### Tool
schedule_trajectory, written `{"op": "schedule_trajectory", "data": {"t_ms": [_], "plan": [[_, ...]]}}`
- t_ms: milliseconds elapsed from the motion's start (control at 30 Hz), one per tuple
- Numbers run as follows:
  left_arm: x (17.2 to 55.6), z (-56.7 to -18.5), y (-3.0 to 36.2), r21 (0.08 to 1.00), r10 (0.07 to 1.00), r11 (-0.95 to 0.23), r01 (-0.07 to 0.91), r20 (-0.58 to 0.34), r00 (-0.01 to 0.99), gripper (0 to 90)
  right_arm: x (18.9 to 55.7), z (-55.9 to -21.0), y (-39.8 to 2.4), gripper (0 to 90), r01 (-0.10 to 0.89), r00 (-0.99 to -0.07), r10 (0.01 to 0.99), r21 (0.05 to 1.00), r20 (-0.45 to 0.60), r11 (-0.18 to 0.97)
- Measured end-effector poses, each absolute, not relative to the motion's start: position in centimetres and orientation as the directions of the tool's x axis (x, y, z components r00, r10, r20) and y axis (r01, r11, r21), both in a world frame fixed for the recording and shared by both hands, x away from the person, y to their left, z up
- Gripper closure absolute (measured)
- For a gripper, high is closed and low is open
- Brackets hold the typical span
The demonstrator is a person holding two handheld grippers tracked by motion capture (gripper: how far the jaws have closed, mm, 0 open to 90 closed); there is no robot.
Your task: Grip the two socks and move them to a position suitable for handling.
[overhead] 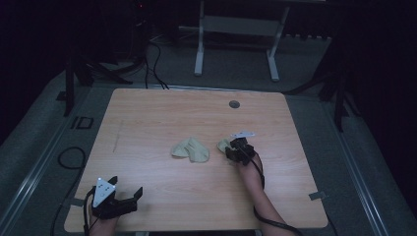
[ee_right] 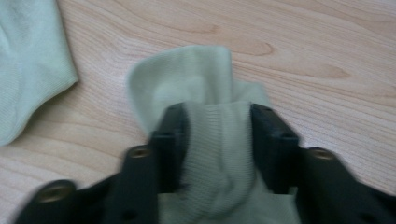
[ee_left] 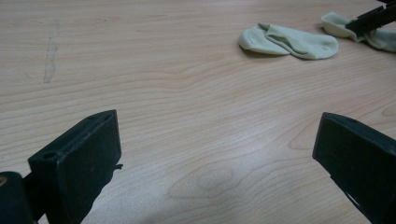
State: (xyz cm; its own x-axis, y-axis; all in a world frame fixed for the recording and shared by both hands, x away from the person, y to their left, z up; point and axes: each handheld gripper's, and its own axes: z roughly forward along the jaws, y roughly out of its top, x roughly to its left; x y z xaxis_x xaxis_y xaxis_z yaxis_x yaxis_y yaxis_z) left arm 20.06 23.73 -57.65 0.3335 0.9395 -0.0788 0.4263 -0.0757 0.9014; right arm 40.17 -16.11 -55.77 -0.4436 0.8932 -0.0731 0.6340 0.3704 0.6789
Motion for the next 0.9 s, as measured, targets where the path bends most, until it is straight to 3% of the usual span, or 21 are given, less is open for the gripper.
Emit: {"op": "schedule_trajectory", "data": {"t_ms": [67,167,467,900], "plan": [[20.1,-57.7,23.7,0.899,0.942,-0.078,0.432,-0.075,0.326,1.0,40.0,-55.7,-16.0,76.0,0.633,-0.443,0.892,0.672,-0.092,0.384],[20.1,-57.7,23.7,0.897,0.941,-0.077,0.436,-0.079,0.328,1.0,39.9,-55.5,-15.9,79.0,0.644,-0.445,0.892,0.665,-0.077,0.379],[20.1,-57.7,23.6,0.895,0.939,-0.085,0.438,-0.075,0.336,1.0,37.7,-53.0,-16.0,79.4,0.614,-0.502,0.863,0.683,-0.049,0.396],[20.1,-57.6,23.1,0.897,0.935,-0.093,0.432,-0.071,0.347,1.0,29.6,-50.5,-15.6,79.4,0.526,-0.630,0.776,0.722,-0.024,0.450]]}}
